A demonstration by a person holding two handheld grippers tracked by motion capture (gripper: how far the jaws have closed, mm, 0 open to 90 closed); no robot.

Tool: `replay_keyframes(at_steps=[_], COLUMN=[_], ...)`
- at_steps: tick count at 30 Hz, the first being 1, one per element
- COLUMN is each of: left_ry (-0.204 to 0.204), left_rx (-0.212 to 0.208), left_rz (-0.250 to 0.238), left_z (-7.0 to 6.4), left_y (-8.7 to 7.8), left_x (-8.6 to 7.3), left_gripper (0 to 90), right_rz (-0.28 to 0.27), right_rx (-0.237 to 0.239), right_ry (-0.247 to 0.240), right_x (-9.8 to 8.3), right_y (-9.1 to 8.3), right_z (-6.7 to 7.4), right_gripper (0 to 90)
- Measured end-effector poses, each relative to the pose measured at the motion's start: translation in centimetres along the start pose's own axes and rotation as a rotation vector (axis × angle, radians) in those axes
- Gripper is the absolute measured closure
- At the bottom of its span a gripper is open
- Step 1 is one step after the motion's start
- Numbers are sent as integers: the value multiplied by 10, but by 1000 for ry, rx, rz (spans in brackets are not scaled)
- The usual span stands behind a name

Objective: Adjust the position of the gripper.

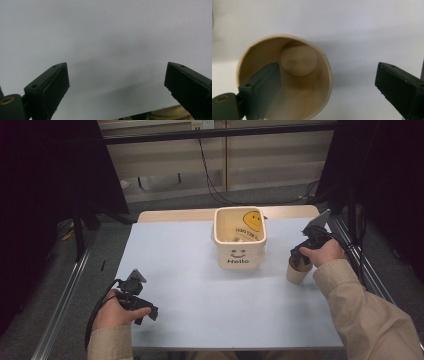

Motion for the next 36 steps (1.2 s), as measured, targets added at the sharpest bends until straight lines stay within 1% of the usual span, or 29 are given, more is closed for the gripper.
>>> replay_keyframes(at_steps=[3,4,5,6,7,9,10,12,13,14,15,16,17,19,20,21,22,23,25,26,27,28,29,32,33,35,36], left_ry=[-1,-6,-1,-2,3,-1,0,-4,0,1,-1,-7,-5,2,-6,-6,2,-1,-3,1,6,15,9,1,9,8,-3], left_rx=[-8,-7,-5,-8,-8,-13,-14,-16,-11,-9,-15,-14,-20,-16,-18,-18,-17,-20,-20,-20,-20,-14,-15,-22,-15,-15,-25], left_rz=[2,-4,-6,-6,-4,-4,-4,0,-1,2,0,-5,-2,1,-1,-1,-1,1,-5,-4,-3,-4,-8,-3,-11,-11,-11], left_z=[-1,-1,0,0,0,-1,-1,-1,-1,-1,-2,-2,-3,-2,-2,-2,-2,-3,-3,-3,-3,-2,-3,-4,-2,-2,-4], left_y=[0,0,-1,-1,-1,-1,-1,-1,-1,-1,0,0,0,-1,-1,-1,-1,-1,0,0,0,0,0,0,0,0,0], left_x=[0,1,1,1,1,1,1,1,1,1,1,2,2,2,2,2,2,2,3,3,3,4,4,4,5,5,5], left_gripper=[55,55,55,55,55,55,55,55,55,55,55,55,54,54,54,54,54,55,54,54,54,54,54,54,54,54,54], right_rz=[-3,-1,-1,-1,-1,0,-3,-5,-4,-4,-5,-5,-4,-8,-7,-7,-6,-7,-11,-11,-11,-15,-17,-19,-24,-28,-30], right_rx=[-5,5,8,8,5,10,16,15,19,19,16,31,30,17,13,13,22,15,11,11,18,8,3,10,0,1,-1], right_ry=[6,7,25,25,12,13,23,25,36,36,36,39,28,30,29,29,35,31,37,37,42,37,34,33,16,16,20], right_x=[0,0,-1,-1,0,-1,0,0,0,0,0,0,1,2,2,2,2,2,3,3,4,5,5,7,8,9,10], right_y=[-1,-1,-3,-3,-4,-5,-7,-8,-13,-13,-15,-19,-21,-27,-30,-30,-33,-40,-48,-48,-52,-55,-59,-70,-78,-81,-84], right_z=[-1,-1,0,0,-2,-2,-1,-2,-2,-2,-2,-2,-4,-5,-6,-6,-5,-6,-7,-7,-7,-8,-9,-8,-9,-8,-8], right_gripper=[63,65,65,65,66,68,70,70,72,72,71,73,72,73,74,74,74,74,75,75,75,74,74,74,74,75,74])
Point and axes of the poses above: each handheld gripper's, and its own axes: y roughly forward along the jaws, x roughly out of its top, z roughly to its left, the point moved 9 cm from there along y, roughly forward along the jaws, and after that the axes turned 1 degree about y, right-handed, at the moved point
